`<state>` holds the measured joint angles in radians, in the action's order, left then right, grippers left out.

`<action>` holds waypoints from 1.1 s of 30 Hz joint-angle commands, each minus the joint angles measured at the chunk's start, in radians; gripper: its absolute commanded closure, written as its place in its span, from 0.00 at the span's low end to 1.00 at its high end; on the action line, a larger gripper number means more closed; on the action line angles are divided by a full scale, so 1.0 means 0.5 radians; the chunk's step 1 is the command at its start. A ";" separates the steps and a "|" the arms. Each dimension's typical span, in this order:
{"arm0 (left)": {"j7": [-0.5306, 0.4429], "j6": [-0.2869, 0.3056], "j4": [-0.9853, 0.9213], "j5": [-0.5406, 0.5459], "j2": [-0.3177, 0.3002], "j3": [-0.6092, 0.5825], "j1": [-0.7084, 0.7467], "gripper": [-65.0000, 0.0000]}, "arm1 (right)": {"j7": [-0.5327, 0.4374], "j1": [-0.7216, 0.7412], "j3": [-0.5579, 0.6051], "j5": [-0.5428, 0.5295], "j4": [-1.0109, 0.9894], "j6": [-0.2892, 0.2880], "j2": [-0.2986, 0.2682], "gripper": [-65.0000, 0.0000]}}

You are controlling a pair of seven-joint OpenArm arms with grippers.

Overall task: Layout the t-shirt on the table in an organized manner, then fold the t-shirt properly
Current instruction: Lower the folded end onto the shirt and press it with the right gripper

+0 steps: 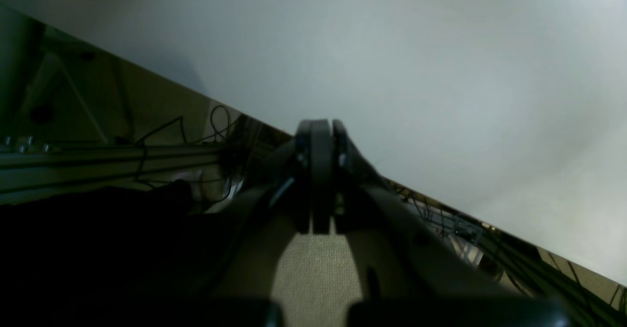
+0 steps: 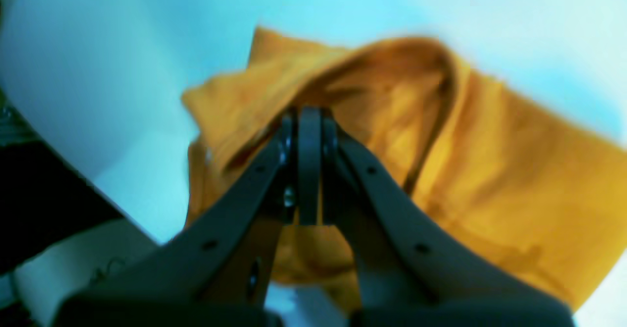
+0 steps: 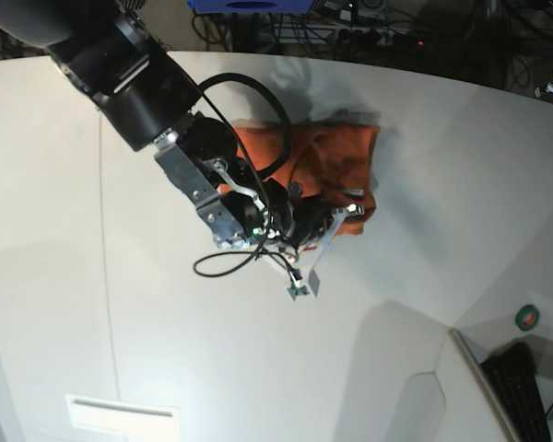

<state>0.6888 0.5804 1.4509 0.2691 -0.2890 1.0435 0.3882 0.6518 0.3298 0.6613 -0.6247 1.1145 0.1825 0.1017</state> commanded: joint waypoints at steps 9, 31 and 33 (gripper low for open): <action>-0.035 0.001 0.033 0.013 -0.050 0.013 -0.001 1.00 | -0.387 0.167 -0.001 -0.013 0.126 -0.017 0.056 1.00; -0.038 0.001 0.033 0.013 -0.047 0.013 -0.005 1.00 | -0.004 0.048 0.204 -0.001 -0.039 0.014 0.062 1.00; -0.038 0.001 0.033 0.013 -0.047 0.013 0.002 1.00 | -0.170 0.134 0.364 -0.013 -0.159 0.014 0.077 1.00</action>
<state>0.6891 0.5804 1.4509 0.2657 -0.2905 1.0435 0.3832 0.5674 0.3775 0.8532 -0.6289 1.0203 0.1898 0.1356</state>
